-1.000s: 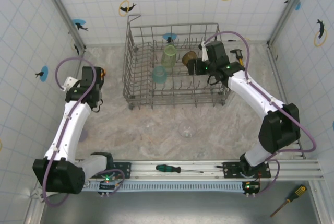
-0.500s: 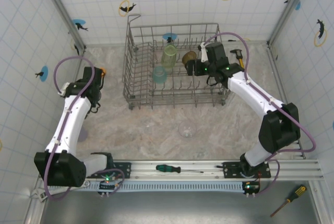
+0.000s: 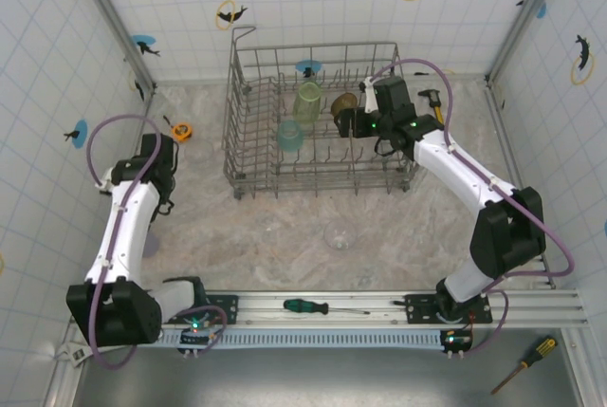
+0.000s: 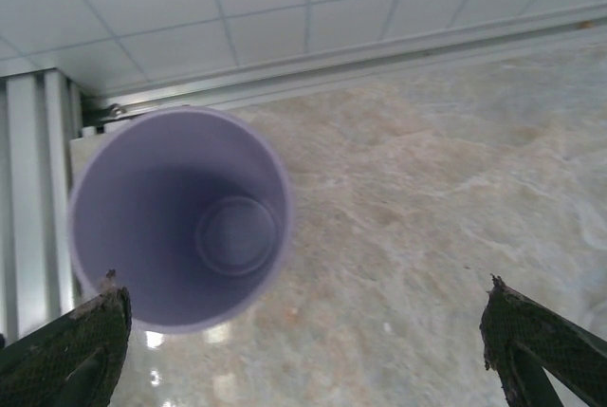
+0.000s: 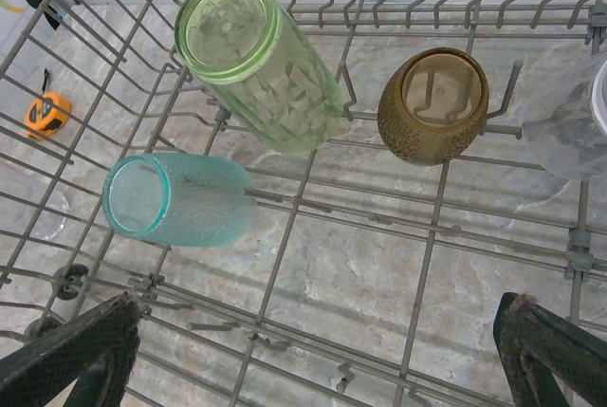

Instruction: Load the cups into the dish rack

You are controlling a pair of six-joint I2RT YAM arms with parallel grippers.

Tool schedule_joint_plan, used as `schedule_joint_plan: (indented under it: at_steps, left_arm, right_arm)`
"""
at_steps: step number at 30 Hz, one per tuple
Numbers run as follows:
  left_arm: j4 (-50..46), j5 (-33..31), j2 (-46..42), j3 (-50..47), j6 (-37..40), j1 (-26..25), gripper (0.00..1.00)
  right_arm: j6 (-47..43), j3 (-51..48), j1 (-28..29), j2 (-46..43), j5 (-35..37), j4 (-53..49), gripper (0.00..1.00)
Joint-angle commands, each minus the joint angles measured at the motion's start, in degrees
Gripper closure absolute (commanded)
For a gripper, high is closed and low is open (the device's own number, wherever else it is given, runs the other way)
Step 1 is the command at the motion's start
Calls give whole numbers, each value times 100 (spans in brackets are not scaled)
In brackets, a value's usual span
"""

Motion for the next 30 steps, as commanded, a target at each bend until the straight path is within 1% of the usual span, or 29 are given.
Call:
schedule_joint_plan:
  at_steps: [1, 6, 7, 11, 15, 17, 20, 22, 24, 27, 29, 30]
  left_arm:
    - [45, 159, -201, -167, 393, 250, 3]
    - [241, 103, -283, -266, 676, 424, 3]
    - [342, 156, -289, -431, 767, 494, 3]
    - [674, 421, -331, -662, 1004, 822, 9]
    - [997, 489, -348, -801, 1202, 1020, 15]
    - [1155, 645, -297, -833, 1320, 1129, 17]
    - [1388, 967, -159, -906, 1479, 1325, 23]
    - [1511, 1160, -66, -966, 1569, 1442, 31]
    - [1608, 1141, -28, -1036, 1608, 1478, 39]
    - [1725, 1095, 18, -1131, 1651, 1488, 43]
    - [1802, 1120, 70, -1172, 1702, 1493, 52]
    - [1840, 1134, 95, -1188, 1709, 1500, 58]
  right_arm:
    - [71, 299, 42, 113, -82, 95, 1]
    - [86, 336, 97, 129, -72, 42, 1]
    - [89, 327, 104, 117, -60, 29, 1]
    - [68, 320, 108, 62, -13, -14, 1]
    - [35, 282, 108, -2, 49, -49, 1]
    - [22, 272, 108, -21, 76, -53, 1]
    - [27, 237, 108, -36, 78, -52, 1]
    - [26, 224, 110, -38, 67, -46, 1]
    - [24, 219, 107, -39, 60, -42, 1]
    - [9, 211, 99, -45, 69, -48, 1]
    - [10, 200, 91, -47, 69, -37, 1]
    - [15, 201, 93, -47, 64, -32, 1]
